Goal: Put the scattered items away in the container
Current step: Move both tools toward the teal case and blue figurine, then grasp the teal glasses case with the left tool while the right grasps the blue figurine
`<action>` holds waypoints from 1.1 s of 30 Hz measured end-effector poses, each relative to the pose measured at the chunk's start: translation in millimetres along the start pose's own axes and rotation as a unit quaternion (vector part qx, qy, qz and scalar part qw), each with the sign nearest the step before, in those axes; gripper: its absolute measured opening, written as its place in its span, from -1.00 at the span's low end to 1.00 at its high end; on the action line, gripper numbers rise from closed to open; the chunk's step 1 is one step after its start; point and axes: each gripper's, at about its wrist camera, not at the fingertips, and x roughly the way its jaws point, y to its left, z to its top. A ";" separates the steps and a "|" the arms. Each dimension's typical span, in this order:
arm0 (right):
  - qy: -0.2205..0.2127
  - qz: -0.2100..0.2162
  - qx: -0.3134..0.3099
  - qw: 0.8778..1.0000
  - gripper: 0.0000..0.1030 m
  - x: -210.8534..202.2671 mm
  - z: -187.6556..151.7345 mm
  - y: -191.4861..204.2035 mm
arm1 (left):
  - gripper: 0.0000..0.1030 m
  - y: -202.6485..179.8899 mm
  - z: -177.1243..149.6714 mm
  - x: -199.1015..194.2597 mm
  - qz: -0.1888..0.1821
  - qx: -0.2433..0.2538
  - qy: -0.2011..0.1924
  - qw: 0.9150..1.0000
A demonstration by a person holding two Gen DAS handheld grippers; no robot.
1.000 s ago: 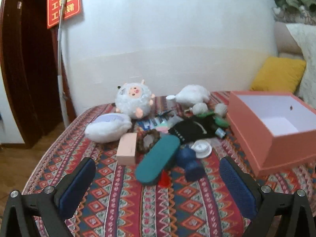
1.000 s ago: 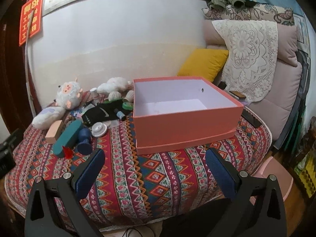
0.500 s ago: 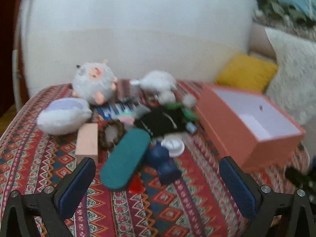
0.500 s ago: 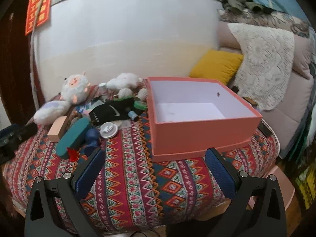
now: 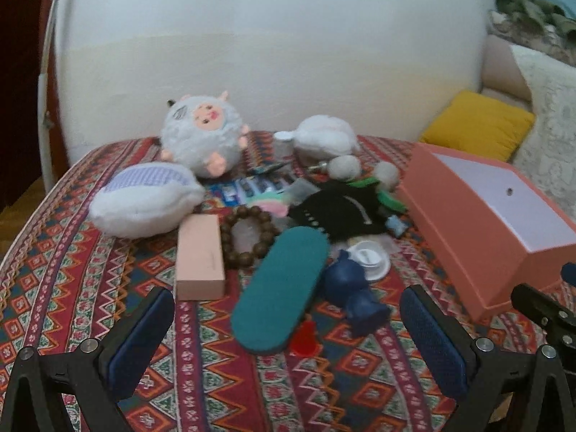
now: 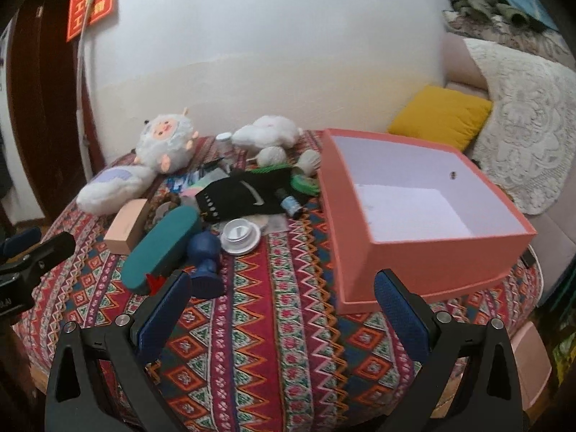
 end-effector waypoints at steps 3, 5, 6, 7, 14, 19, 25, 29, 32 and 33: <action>0.014 0.010 -0.014 1.000 1.00 19.7 1.8 11.0 | 1.00 9.1 -0.4 17.1 -0.005 -0.012 0.025 1.000; 0.023 0.018 -0.022 0.999 1.00 32.0 2.5 18.5 | 1.00 12.4 -3.1 26.3 -0.006 -0.015 0.036 0.999; 0.027 0.022 -0.026 0.999 1.00 37.8 2.5 22.3 | 1.00 13.4 -5.0 30.1 -0.006 -0.014 0.040 0.999; 0.033 0.028 -0.031 0.999 1.00 44.8 2.4 27.3 | 1.00 15.3 -6.8 35.7 -0.006 -0.014 0.046 0.999; 0.082 0.047 -0.060 0.994 1.00 96.2 -2.3 51.2 | 1.00 30.9 -22.8 83.1 -0.040 -0.015 0.114 0.993; 0.113 0.051 -0.074 0.989 0.96 135.1 -3.4 61.3 | 1.00 37.0 -30.4 119.3 -0.050 -0.014 0.152 0.987; 0.161 0.077 -0.073 0.981 0.78 182.8 -6.9 67.0 | 1.00 28.4 -30.0 151.3 -0.064 0.005 0.159 0.985; 0.176 0.099 -0.064 0.977 0.69 202.7 -9.6 59.7 | 1.00 20.9 -27.9 172.1 -0.063 0.022 0.166 0.984; 0.162 0.109 -0.078 0.978 -0.01 199.6 -6.9 55.0 | 1.00 18.4 -24.9 184.9 -0.065 0.024 0.167 0.983; 0.159 0.110 -0.082 0.978 -0.01 196.6 -6.3 53.0 | 1.00 16.7 -24.2 187.8 -0.062 0.029 0.167 0.984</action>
